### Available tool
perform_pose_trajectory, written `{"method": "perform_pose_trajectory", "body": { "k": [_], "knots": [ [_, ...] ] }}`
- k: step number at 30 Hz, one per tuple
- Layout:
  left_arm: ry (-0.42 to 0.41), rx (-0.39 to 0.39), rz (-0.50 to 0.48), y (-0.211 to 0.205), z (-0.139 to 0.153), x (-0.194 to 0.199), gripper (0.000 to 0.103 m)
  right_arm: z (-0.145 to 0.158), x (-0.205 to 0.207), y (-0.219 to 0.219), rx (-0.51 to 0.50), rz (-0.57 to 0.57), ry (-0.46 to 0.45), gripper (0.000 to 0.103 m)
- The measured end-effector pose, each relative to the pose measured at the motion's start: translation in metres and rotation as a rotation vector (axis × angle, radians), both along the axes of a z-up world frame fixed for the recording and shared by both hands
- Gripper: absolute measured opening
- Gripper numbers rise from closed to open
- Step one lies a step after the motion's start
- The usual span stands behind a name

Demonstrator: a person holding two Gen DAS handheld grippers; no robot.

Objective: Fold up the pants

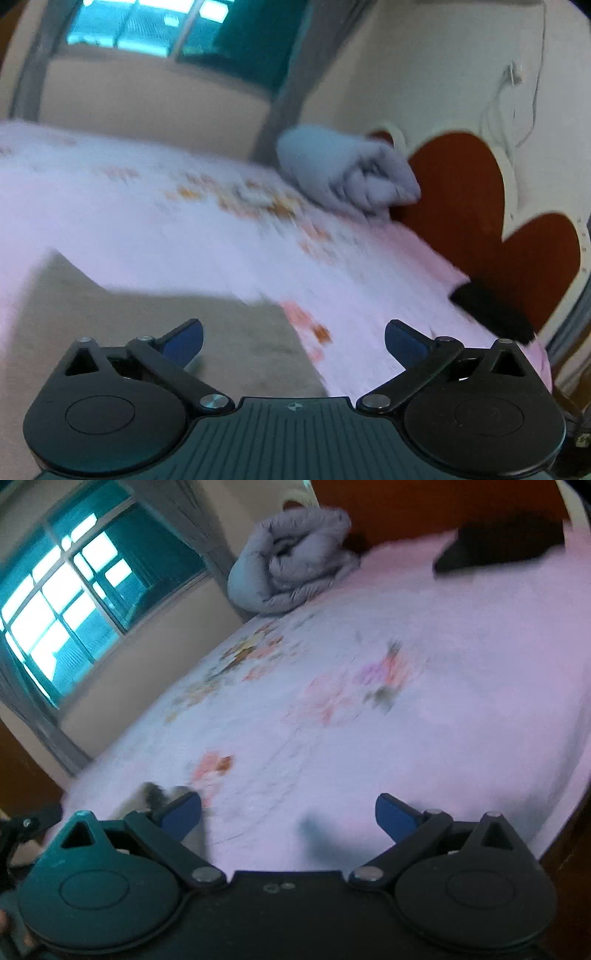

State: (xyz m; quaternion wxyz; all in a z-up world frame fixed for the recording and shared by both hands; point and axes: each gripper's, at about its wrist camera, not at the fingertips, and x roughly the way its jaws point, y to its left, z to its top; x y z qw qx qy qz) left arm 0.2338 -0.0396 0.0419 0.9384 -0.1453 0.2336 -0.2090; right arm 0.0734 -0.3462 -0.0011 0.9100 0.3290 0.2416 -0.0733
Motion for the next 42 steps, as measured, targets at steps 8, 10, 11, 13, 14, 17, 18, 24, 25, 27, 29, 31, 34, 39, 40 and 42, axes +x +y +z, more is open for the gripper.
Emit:
{"method": "perform_pose_trajectory", "body": {
  "k": [8, 10, 11, 13, 14, 17, 18, 24, 25, 27, 29, 31, 34, 39, 40, 42],
  "knots": [
    [0.049, 0.127, 0.276, 0.130, 0.002, -0.040, 0.103, -0.019, 0.049, 0.066, 0.407, 0.334, -0.060, 0.066],
    [0.085, 0.138, 0.326, 0.154, -0.011, -0.049, 0.103, -0.019, 0.056, 0.081, 0.418, 0.343, -0.058, 0.050],
    [0.101, 0.138, 0.347, 0.167, -0.018, -0.059, 0.103, -0.019, 0.059, 0.084, 0.439, 0.346, -0.066, 0.050],
    [0.109, 0.139, 0.378, 0.180, -0.029, -0.067, 0.103, -0.021, 0.067, 0.091, 0.490, 0.354, -0.046, 0.049],
    [0.108, 0.142, 0.391, 0.184, -0.034, -0.073, 0.103, -0.023, 0.072, 0.095, 0.490, 0.353, -0.016, 0.047],
    [0.114, 0.153, 0.399, 0.192, -0.047, -0.083, 0.103, -0.032, 0.090, 0.103, 0.478, 0.311, 0.086, 0.045],
    [0.115, 0.168, 0.387, 0.188, -0.052, -0.082, 0.103, -0.037, 0.097, 0.105, 0.480, 0.291, 0.114, 0.045],
    [0.095, 0.358, 0.322, 0.169, -0.065, -0.082, 0.103, -0.046, 0.113, 0.107, 0.479, 0.241, 0.155, 0.011],
    [0.092, 0.383, 0.312, 0.167, -0.066, -0.083, 0.103, -0.040, 0.110, 0.106, 0.485, 0.260, 0.115, 0.010],
    [0.086, 0.407, 0.286, 0.163, -0.067, -0.087, 0.103, -0.023, 0.095, 0.099, 0.478, 0.279, 0.015, 0.010],
    [0.076, 0.406, 0.262, 0.160, -0.068, -0.089, 0.103, -0.019, 0.085, 0.093, 0.476, 0.277, -0.018, 0.010],
    [0.077, 0.420, 0.258, 0.156, -0.067, -0.088, 0.103, -0.031, 0.078, 0.089, 0.446, 0.252, 0.023, 0.010],
    [0.067, 0.408, 0.256, 0.156, -0.064, -0.085, 0.103, -0.063, 0.073, 0.080, 0.506, 0.205, 0.079, 0.012],
    [0.068, 0.389, 0.226, 0.157, -0.062, -0.086, 0.103, -0.050, 0.059, 0.078, 0.491, 0.178, 0.048, 0.027],
    [0.068, 0.389, 0.207, 0.155, -0.064, -0.087, 0.103, -0.049, 0.058, 0.078, 0.480, 0.180, 0.055, 0.037],
    [0.071, 0.400, 0.162, 0.149, -0.066, -0.087, 0.103, -0.050, 0.061, 0.078, 0.473, 0.174, 0.076, 0.065]
  ]
}}
